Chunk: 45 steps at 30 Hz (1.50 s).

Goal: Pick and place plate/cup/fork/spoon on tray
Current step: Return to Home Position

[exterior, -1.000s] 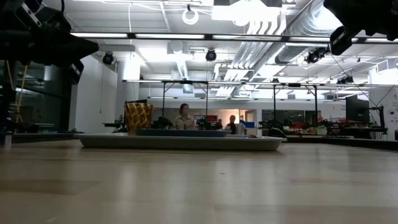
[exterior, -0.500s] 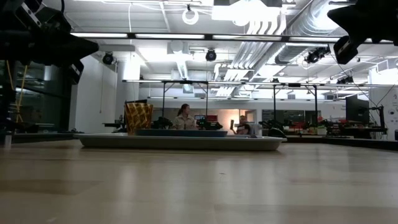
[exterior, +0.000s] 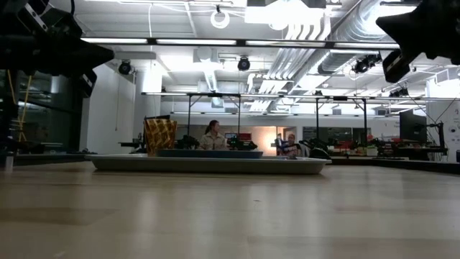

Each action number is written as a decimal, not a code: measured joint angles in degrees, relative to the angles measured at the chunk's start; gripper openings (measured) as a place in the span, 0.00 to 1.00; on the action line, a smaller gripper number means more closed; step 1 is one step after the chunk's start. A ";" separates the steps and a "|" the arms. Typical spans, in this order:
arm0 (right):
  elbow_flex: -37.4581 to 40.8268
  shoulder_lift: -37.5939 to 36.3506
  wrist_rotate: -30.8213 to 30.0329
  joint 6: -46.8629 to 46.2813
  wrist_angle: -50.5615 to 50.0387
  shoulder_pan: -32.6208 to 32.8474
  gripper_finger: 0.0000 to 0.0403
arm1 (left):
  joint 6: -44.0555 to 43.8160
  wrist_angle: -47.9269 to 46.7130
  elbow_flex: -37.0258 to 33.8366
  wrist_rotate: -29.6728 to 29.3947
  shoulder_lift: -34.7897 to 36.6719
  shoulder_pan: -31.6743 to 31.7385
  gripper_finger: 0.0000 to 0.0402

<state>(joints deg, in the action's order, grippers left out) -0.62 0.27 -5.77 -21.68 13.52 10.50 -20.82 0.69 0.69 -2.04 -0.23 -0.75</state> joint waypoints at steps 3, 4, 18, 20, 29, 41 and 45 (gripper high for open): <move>0.07 -0.02 0.45 -0.35 -1.22 0.00 0.00 | 0.00 0.02 0.00 -0.02 0.00 0.00 0.00; 0.07 -0.04 0.75 0.05 -1.20 0.00 0.00 | 0.00 0.02 0.00 -0.09 0.00 0.00 0.00; 0.07 -0.04 8.27 3.47 -0.28 -0.60 0.00 | 0.02 -0.05 0.00 -0.09 -0.48 -0.09 0.00; 0.07 -0.04 8.21 4.05 -0.88 -1.26 0.00 | 0.00 0.03 0.00 -0.09 -0.50 -0.09 0.00; 0.07 0.00 9.27 7.72 -1.80 -2.36 0.00 | 0.00 0.00 0.00 -0.09 -0.50 -0.09 0.00; 0.08 0.54 8.82 10.31 -12.38 -3.41 0.00 | 0.00 0.00 0.00 -0.09 -0.50 -0.09 0.00; 0.09 0.55 8.82 7.99 -12.39 -3.41 0.00 | 0.01 0.00 0.00 -0.09 -0.50 -0.09 0.00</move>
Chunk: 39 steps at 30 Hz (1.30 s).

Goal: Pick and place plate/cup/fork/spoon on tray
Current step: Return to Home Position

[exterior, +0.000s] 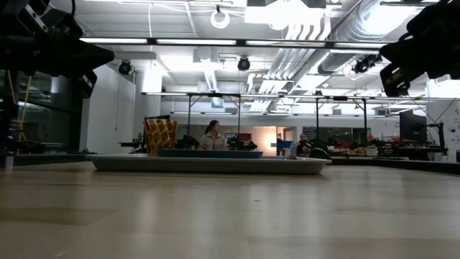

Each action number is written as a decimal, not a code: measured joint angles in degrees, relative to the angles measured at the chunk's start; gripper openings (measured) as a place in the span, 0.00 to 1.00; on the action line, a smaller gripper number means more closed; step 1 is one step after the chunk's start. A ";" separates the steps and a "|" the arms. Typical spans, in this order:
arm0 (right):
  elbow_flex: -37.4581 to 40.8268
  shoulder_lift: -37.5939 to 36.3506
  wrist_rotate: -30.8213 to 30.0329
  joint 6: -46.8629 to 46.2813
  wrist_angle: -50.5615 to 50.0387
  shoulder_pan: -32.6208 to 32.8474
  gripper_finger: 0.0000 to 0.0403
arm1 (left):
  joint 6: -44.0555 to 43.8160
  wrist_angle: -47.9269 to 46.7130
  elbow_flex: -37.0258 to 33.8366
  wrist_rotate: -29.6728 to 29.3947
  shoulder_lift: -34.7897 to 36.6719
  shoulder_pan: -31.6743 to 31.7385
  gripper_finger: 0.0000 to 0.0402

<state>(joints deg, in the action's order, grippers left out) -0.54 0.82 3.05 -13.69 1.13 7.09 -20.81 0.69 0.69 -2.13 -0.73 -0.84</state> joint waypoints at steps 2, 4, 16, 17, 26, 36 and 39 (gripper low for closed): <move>-0.02 0.00 0.00 -1.14 -0.02 0.00 0.00 | -0.01 0.00 0.00 0.00 0.00 0.00 0.00; -0.02 0.00 0.00 -1.65 -0.02 0.00 0.00 | 0.01 0.00 0.00 0.00 0.00 0.00 0.00; -0.02 0.00 0.00 -1.28 -0.07 0.00 0.00 | -0.01 0.00 0.00 0.00 0.00 0.00 0.00; -0.02 0.00 0.00 -1.28 -0.07 0.00 0.00 | -0.01 0.00 0.00 0.00 0.00 0.01 0.00; -0.02 0.02 0.00 -1.28 -0.09 0.00 0.00 | -0.01 0.00 0.00 0.00 0.00 0.00 0.00; -0.02 0.02 0.00 -1.28 -0.11 0.00 0.00 | 0.00 0.00 0.02 0.00 0.00 0.00 0.00; -0.02 0.02 0.00 -1.28 -0.11 0.00 0.00 | -0.01 0.00 0.04 0.00 0.00 0.00 0.00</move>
